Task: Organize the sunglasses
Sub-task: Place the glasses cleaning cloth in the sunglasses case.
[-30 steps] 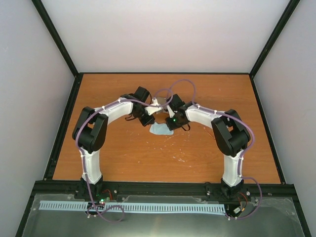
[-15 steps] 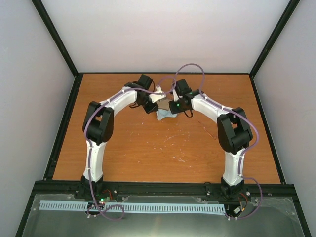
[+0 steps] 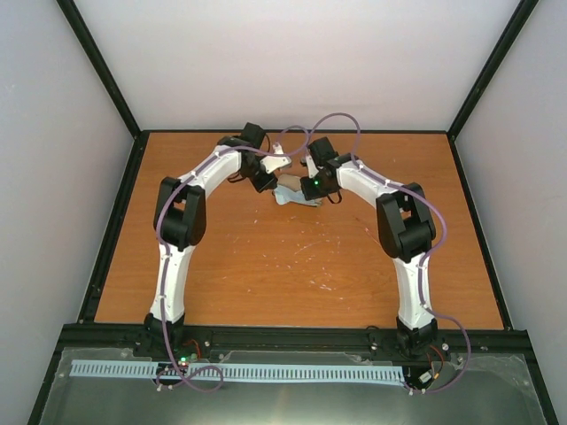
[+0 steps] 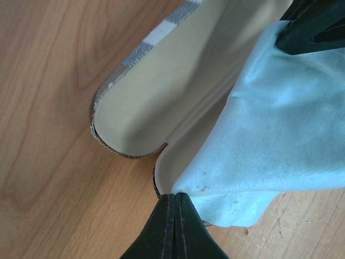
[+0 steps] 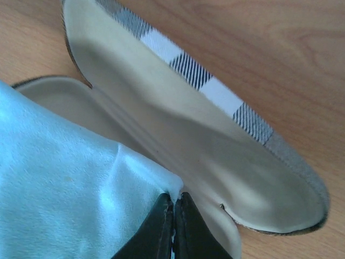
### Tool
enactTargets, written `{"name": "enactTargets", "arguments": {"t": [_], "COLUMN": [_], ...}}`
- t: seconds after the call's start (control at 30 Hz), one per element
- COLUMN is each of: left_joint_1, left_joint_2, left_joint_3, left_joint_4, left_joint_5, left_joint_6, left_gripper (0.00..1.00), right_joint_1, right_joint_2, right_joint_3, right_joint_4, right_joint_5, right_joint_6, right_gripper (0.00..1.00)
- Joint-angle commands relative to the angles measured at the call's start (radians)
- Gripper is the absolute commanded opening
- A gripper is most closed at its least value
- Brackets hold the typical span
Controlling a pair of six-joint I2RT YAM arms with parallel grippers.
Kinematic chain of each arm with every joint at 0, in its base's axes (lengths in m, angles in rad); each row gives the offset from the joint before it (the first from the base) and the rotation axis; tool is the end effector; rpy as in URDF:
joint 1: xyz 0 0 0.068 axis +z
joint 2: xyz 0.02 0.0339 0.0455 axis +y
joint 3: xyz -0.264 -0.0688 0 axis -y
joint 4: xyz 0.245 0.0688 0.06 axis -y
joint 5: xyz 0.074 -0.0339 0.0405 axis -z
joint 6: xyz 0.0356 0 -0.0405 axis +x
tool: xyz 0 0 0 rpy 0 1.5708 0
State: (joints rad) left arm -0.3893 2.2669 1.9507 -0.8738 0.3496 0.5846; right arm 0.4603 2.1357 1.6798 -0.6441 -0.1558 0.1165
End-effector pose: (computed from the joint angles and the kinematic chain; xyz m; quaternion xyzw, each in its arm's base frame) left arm 0.4401 -0.1937 0.1972 0.4816 0.8392 -0.1518 0.2021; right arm 0.4072 0.2081 0.1852 -0.1837 0.9521 0.1387 0.2014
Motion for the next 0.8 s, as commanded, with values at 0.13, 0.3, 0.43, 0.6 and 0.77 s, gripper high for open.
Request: {"name": "enactTargets", "arguments": {"t": [0.13,0.3,0.43,0.6,0.77], "left_joint_1": [0.003,0.003,-0.002,-0.015,-0.027], "left_joint_2": [0.054,0.075,0.087,0.086,0.080], "left_joint_3": [0.037,0.059,0.072,0.060,0.023], "left_joint_4": [-0.036,-0.031,-0.033,-0.037,-0.016], "left_joint_5": [0.046,0.051,0.057,0.065,0.063], "left_joint_6": [0.034,0.044,0.049,0.042,0.029], "left_gripper": [0.00,0.00,0.00,0.00,0.00], "right_joint_1": [-0.006,-0.005,-0.005,-0.003,-0.003], "right_joint_2": [0.027,0.019,0.005,-0.014,-0.034], "right_joint_3": [0.007,-0.020,-0.056,-0.104,-0.151], "right_joint_4": [-0.043,-0.032,-0.019,-0.009,0.020], "right_joint_5": [-0.008,0.003,0.007,0.036,0.073], "right_joint_6": [-0.005,0.016,0.035,0.046,0.066], "right_gripper": [0.03,0.03,0.03,0.03,0.03]}}
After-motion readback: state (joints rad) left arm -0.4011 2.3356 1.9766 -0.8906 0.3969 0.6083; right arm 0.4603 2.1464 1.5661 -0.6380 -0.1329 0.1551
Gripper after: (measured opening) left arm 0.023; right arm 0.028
